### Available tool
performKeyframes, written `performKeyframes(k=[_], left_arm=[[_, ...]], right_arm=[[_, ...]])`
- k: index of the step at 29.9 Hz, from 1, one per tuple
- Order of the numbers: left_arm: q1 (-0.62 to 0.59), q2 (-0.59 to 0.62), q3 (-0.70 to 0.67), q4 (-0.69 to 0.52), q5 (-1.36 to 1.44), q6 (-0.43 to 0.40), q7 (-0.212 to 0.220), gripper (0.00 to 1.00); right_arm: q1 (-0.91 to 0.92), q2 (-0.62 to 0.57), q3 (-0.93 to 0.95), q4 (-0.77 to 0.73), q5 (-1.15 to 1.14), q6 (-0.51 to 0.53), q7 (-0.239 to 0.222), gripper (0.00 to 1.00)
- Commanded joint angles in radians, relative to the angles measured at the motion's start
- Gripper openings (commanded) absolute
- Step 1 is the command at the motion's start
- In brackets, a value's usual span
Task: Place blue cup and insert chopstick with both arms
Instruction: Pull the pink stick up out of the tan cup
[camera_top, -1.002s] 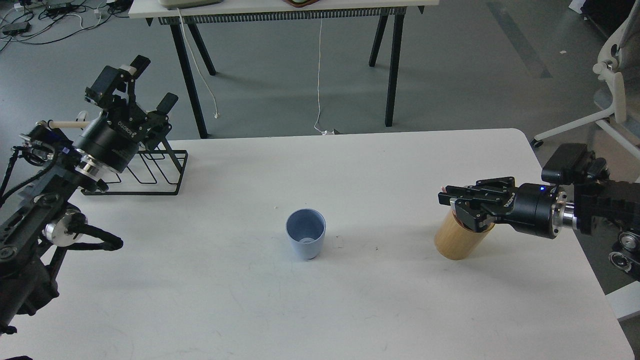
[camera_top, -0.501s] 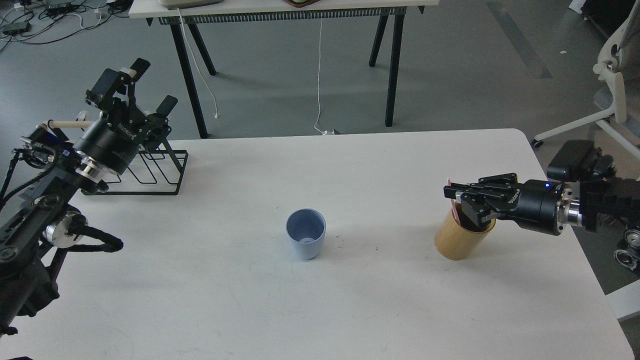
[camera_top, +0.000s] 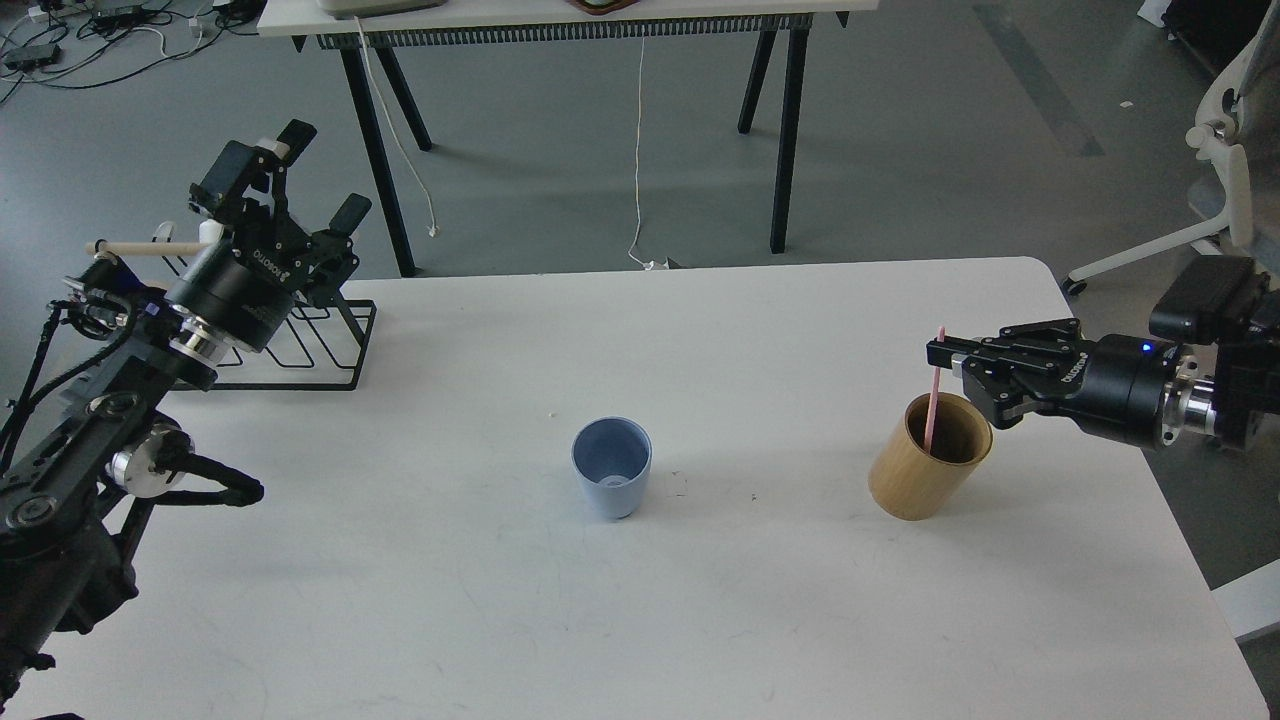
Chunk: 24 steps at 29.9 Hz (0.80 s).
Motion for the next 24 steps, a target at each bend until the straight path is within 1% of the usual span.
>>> performKeyframes(k=[1, 6, 10, 14, 17, 20, 24], left_arm=[[-0.001, 0.0, 0.007, 0.0, 0.0, 0.0, 0.0, 0.98], [0.0, -0.001, 0.008, 0.001, 0.0, 0.0, 0.0, 0.98], [0.0, -0.008, 0.01, 0.014, 0.001, 0.0, 0.0, 0.98], [0.0, -0.014, 0.01, 0.017, 0.003, 0.0, 0.0, 0.98], [0.0, -0.024, 0.011, 0.049, 0.003, 0.0, 0.0, 0.98], [-0.001, -0.035, 0.028, 0.066, 0.001, 0.0, 0.0, 0.98], [0.0, -0.034, 0.03, 0.075, 0.001, 0.0, 0.0, 0.98]], right_arm=[[0.0, -0.015, 0.026, 0.001, 0.023, -0.001, 0.0, 0.07], [0.0, -0.049, 0.072, 0.009, 0.053, -0.001, 0.002, 0.06], [0.0, -0.069, 0.12, 0.046, 0.06, -0.001, 0.002, 0.05], [0.002, -0.09, 0.149, 0.089, 0.134, 0.0, 0.002, 0.05], [0.005, -0.11, 0.166, 0.133, 0.189, 0.0, 0.002, 0.04], [0.015, -0.11, 0.184, 0.158, 0.214, 0.0, 0.002, 0.04], [0.058, -0.064, 0.185, 0.156, 0.238, -0.007, 0.002, 0.04]])
